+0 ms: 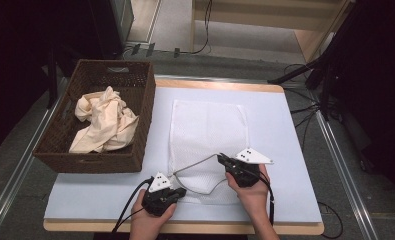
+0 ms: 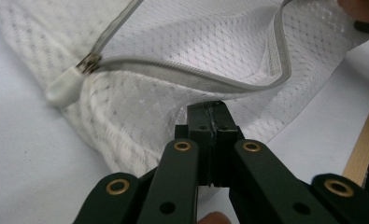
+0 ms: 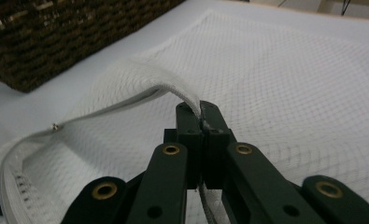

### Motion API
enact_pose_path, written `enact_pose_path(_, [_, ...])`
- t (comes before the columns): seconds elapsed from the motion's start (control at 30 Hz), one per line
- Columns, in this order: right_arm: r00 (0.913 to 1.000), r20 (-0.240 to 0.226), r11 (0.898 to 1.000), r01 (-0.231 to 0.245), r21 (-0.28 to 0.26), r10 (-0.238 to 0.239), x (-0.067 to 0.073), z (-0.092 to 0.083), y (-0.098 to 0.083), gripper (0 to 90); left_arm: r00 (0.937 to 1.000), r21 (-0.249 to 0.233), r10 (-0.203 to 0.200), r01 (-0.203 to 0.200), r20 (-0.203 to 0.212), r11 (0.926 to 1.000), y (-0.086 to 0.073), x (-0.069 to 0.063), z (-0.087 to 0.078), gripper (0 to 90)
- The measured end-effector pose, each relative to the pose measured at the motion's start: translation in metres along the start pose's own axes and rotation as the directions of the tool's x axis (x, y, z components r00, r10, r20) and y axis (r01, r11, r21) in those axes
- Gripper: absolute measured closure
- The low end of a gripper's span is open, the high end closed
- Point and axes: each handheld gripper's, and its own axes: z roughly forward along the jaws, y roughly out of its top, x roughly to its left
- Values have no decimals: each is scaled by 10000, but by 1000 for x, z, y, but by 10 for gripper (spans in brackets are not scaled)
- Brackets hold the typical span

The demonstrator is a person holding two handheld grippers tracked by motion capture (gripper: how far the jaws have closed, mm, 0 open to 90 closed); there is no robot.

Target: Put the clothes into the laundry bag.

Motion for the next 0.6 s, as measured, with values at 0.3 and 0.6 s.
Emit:
enact_pose_path(0.3, [9996, -120, 9990, -277, -348, 273, 0, -5, 2, 889, 9975, 49, -464, 462, 529, 9989, 1, 4, -1, 842])
enact_pose_path(0.6, [9997, -119, 9995, -210, -218, 208, 1, -1, -4, 884, 9964, -521, -162, 206, 837, 9984, 3, 2, -15, 604])
